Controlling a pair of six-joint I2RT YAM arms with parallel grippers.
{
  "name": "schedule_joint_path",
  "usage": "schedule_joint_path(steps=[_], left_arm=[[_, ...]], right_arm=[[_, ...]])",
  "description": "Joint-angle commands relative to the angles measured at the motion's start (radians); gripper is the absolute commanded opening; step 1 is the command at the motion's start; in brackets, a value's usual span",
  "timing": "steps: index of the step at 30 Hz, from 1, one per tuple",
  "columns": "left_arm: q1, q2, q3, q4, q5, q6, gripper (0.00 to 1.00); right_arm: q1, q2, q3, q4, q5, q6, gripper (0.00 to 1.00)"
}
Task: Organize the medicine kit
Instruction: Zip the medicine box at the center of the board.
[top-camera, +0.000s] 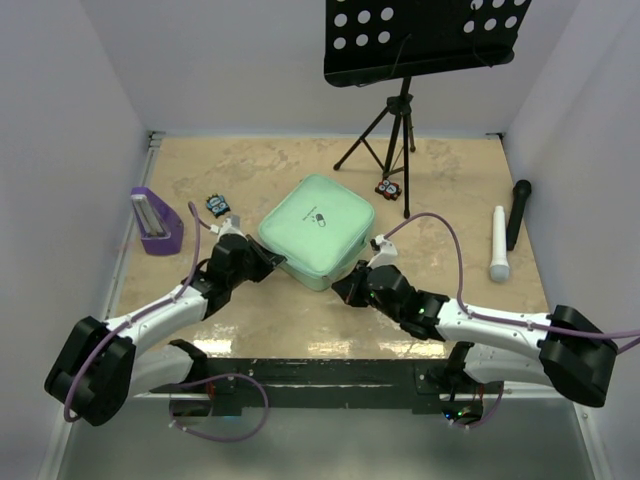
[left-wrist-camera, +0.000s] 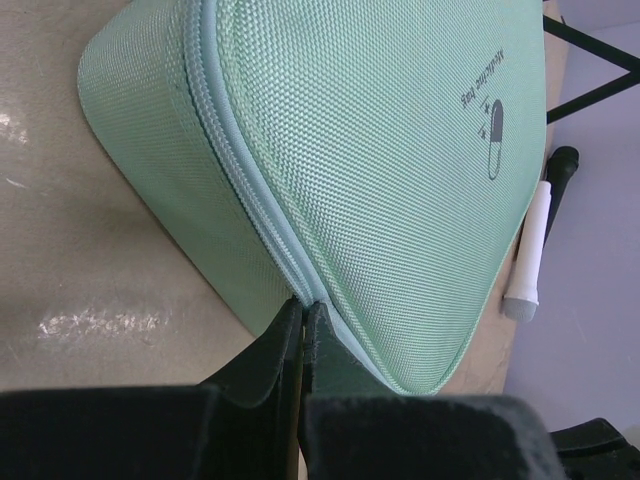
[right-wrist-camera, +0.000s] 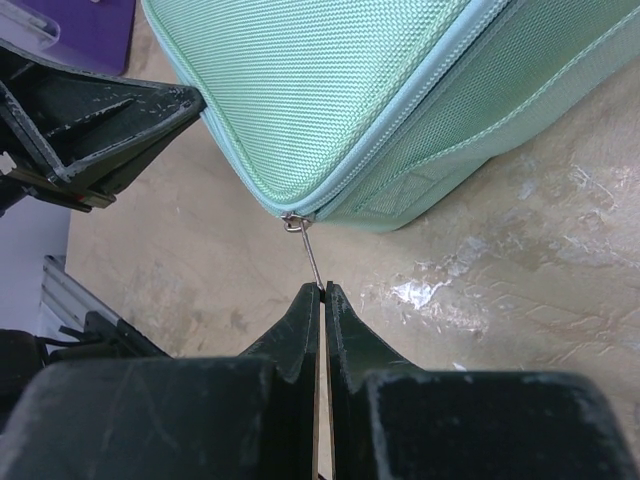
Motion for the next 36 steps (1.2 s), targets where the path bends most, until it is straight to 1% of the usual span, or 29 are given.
schedule_joint_path(steps=[1,13,24,27,32,33,35,36], left_arm=[[0.093,0.01,0.002,-0.022,-0.183,0.113,0.0],[0.169,-0.011,-0.007,-0.042,-0.156,0.163,0.0],[0.212,-0.037,-0.002,-0.06,-0.143,0.192,0.0],[0.221,-0.039,-0.007,-0.054,-0.124,0.199,0.0],[0.221,-0.037,-0.007,-0.045,-0.085,0.209,0.0],[0.221,-0.039,-0.005,-0.047,-0.082,0.212,0.0],[0.22,-0.042,-0.004,-0.047,-0.068,0.217,0.0],[0.221,-0.045,-0.002,-0.048,-0.059,0.219,0.02]], right_arm=[[-0.006,-0.035,-0.019,-0.104,0.074,0.004,0.0],[-0.006,-0.064,-0.025,-0.145,0.103,0.053,0.0],[-0.006,-0.02,-0.042,-0.119,0.111,0.078,0.0],[-0.006,-0.04,-0.054,-0.073,0.115,0.062,0.0],[-0.004,-0.098,-0.074,0.062,0.009,-0.036,0.0],[-0.004,-0.1,-0.07,0.077,-0.015,-0.054,0.01],[-0.006,-0.092,-0.063,0.128,-0.056,-0.097,0.16],[-0.004,-0.084,-0.053,0.135,-0.062,-0.105,0.23]])
